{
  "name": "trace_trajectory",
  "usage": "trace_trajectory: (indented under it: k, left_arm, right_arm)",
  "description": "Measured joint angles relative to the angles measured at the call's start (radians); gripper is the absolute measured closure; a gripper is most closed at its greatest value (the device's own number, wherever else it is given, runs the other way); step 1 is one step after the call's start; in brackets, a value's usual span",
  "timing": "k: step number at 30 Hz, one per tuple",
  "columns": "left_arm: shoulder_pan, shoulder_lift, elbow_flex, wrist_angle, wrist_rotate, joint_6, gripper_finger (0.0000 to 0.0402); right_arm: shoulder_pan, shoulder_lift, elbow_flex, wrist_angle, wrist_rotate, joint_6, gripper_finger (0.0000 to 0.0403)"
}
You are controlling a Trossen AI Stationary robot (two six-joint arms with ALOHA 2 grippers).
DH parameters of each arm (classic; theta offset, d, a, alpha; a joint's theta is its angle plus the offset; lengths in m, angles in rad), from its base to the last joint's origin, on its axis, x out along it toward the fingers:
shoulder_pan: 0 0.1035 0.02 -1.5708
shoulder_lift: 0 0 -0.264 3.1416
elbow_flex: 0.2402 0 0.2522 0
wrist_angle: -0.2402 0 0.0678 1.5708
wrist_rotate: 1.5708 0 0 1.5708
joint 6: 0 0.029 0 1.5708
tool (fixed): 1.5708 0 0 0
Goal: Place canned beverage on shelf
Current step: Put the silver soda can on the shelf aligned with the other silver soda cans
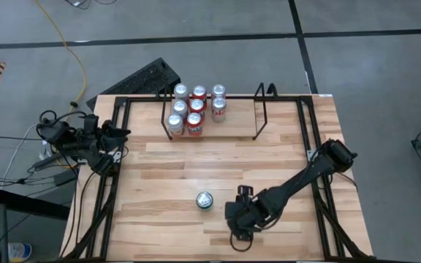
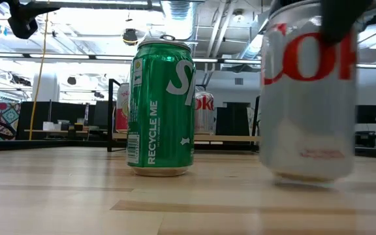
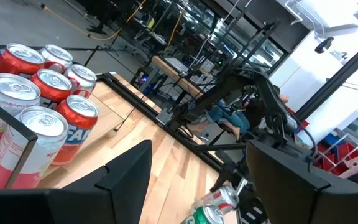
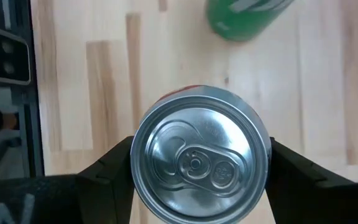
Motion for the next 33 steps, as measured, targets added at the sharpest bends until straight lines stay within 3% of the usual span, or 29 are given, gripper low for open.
trace_trajectory:
  k: [16,25,33]
  left_arm:
    - [0.000,0.000,0.000,-0.013,0.000,0.045,0.0155]
    - [0.000,0.000,0.000,-0.025,-0.015,0.031,0.0155]
    - [0.000,0.000,0.000,-0.022,-0.062,-0.026,0.0155]
  right_arm:
    - [-0.247,-0.176,0.001,-0.082,-0.011,-0.226,0.0145]
    - [-0.471,-0.210,0.002,-0.083,-0.178,-0.433,0.0144]
    - [-0.663,-0.196,0.002,-0.013,-0.240,-0.651,0.0127]
